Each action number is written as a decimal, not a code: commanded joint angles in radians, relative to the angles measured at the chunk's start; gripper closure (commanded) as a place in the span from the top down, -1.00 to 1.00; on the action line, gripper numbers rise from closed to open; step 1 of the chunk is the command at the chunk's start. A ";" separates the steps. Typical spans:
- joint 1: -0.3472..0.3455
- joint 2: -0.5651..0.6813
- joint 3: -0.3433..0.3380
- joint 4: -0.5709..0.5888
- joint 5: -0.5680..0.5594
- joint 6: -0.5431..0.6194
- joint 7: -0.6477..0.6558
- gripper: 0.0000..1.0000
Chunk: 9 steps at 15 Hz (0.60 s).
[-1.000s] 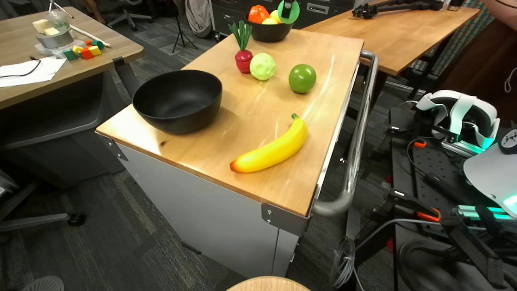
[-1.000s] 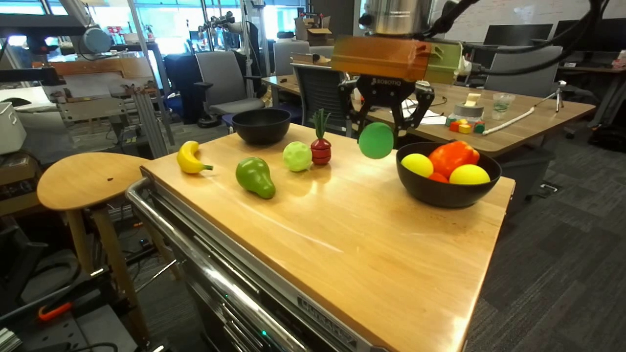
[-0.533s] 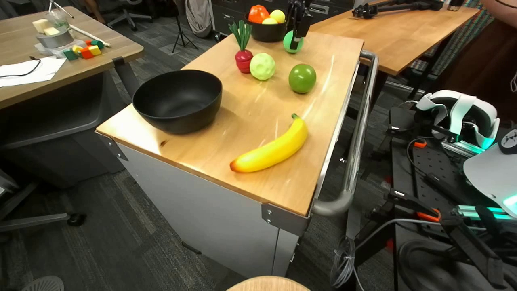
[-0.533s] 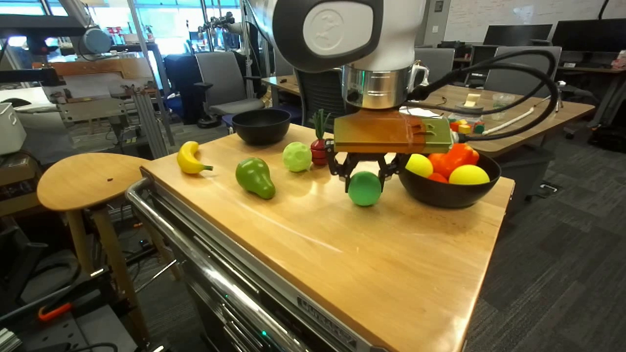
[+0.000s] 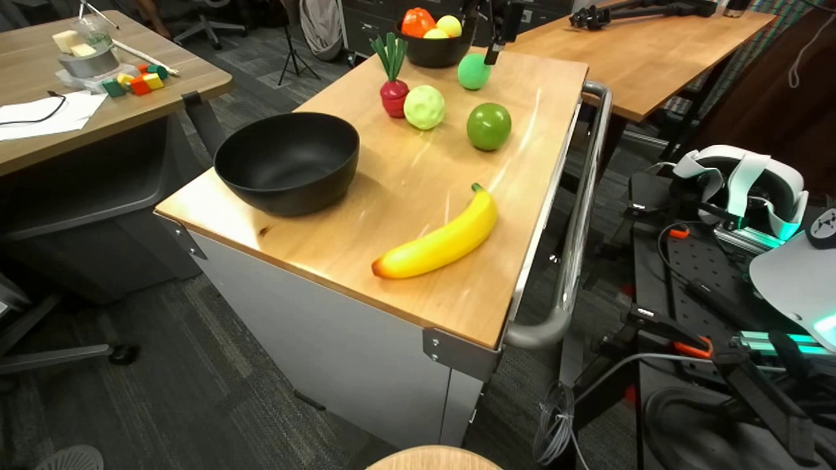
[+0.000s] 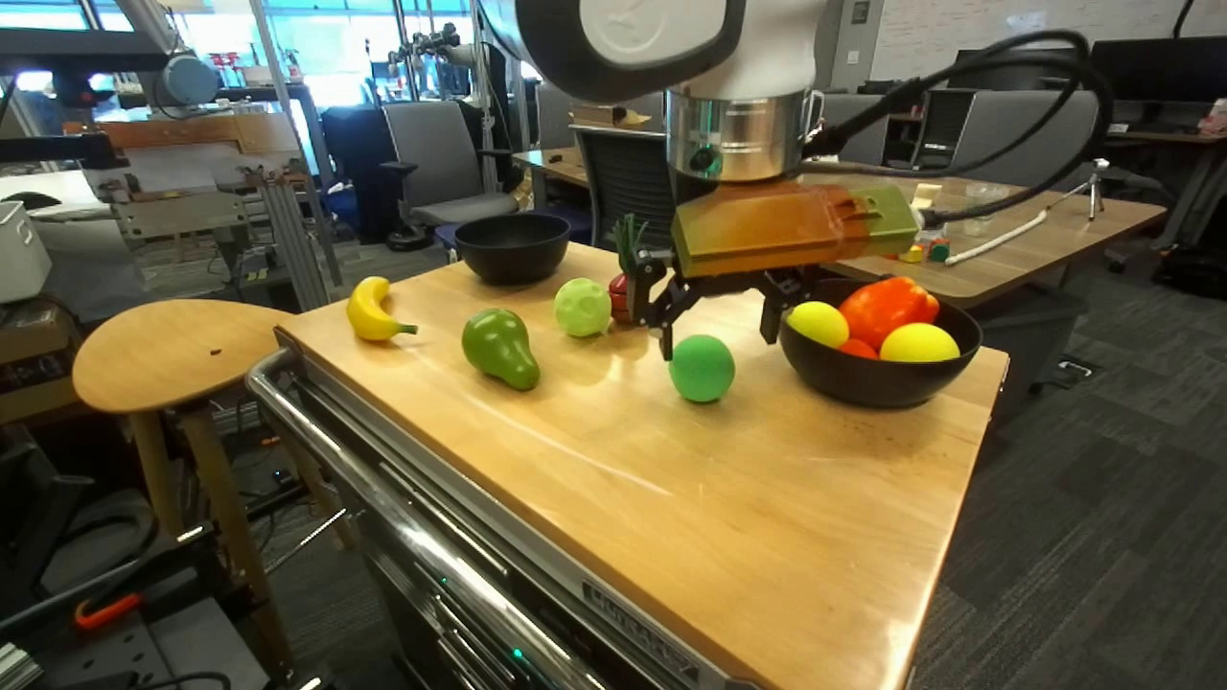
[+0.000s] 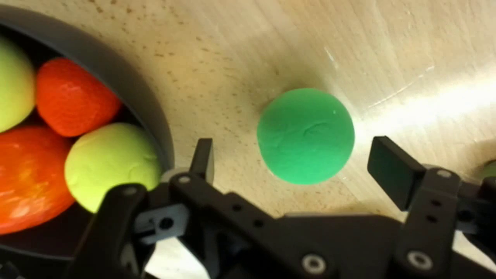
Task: Take the fruits and vegetables out of the bowls and put them on the table
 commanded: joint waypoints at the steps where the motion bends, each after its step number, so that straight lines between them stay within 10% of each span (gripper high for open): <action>1: -0.005 -0.108 -0.021 0.042 0.056 -0.146 -0.028 1.00; 5: 0.005 -0.039 -0.081 0.295 0.088 -0.419 0.202 1.00; 9: -0.014 0.091 -0.101 0.528 0.195 -0.454 0.360 1.00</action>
